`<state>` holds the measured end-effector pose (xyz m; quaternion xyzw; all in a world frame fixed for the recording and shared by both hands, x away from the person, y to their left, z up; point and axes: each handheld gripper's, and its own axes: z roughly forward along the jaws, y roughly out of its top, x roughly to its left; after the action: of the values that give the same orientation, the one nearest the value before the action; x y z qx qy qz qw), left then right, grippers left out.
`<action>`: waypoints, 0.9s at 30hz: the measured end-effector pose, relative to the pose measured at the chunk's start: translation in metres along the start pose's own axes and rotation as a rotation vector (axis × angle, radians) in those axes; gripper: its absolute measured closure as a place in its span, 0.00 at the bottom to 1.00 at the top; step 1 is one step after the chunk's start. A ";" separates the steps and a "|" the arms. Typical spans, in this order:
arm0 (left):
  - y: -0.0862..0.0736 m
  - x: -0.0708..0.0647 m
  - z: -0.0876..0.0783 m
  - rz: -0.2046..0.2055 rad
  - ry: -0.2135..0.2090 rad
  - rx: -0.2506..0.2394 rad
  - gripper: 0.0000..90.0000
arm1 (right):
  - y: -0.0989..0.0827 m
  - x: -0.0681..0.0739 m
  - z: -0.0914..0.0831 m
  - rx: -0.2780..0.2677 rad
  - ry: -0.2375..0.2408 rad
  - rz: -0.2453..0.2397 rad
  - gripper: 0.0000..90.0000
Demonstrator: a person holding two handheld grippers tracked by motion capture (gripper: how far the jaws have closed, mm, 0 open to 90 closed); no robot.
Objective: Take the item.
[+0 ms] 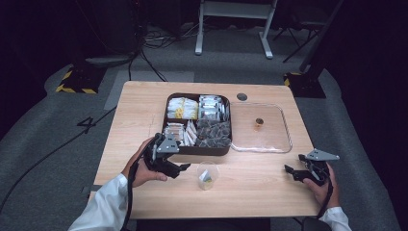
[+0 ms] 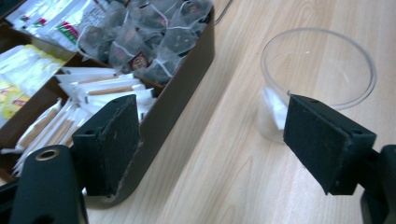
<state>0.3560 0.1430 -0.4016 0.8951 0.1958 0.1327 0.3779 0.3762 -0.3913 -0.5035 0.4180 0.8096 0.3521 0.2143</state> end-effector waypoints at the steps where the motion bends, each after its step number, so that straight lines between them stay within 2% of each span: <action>1: -0.001 0.000 -0.001 -0.002 -0.006 -0.002 0.19 | 0.000 0.000 0.000 0.000 0.000 -0.001 0.20; 4: -0.005 0.000 -0.004 0.010 0.013 0.005 0.19 | 0.000 0.000 0.000 0.001 0.000 -0.001 0.20; 11: -0.019 0.004 -0.008 -0.007 0.041 0.019 0.19 | 0.000 0.000 0.000 0.000 0.000 0.000 0.20; 17: -0.034 0.007 -0.012 -0.014 0.084 0.040 0.19 | 0.000 0.000 0.000 0.000 -0.001 0.000 0.20; 27: -0.060 0.018 -0.010 -0.042 0.116 0.117 0.19 | 0.000 0.000 0.000 0.000 -0.003 -0.002 0.20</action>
<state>0.3529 0.1956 -0.4370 0.9022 0.2434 0.1646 0.3157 0.3761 -0.3913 -0.5035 0.4178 0.8097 0.3512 0.2157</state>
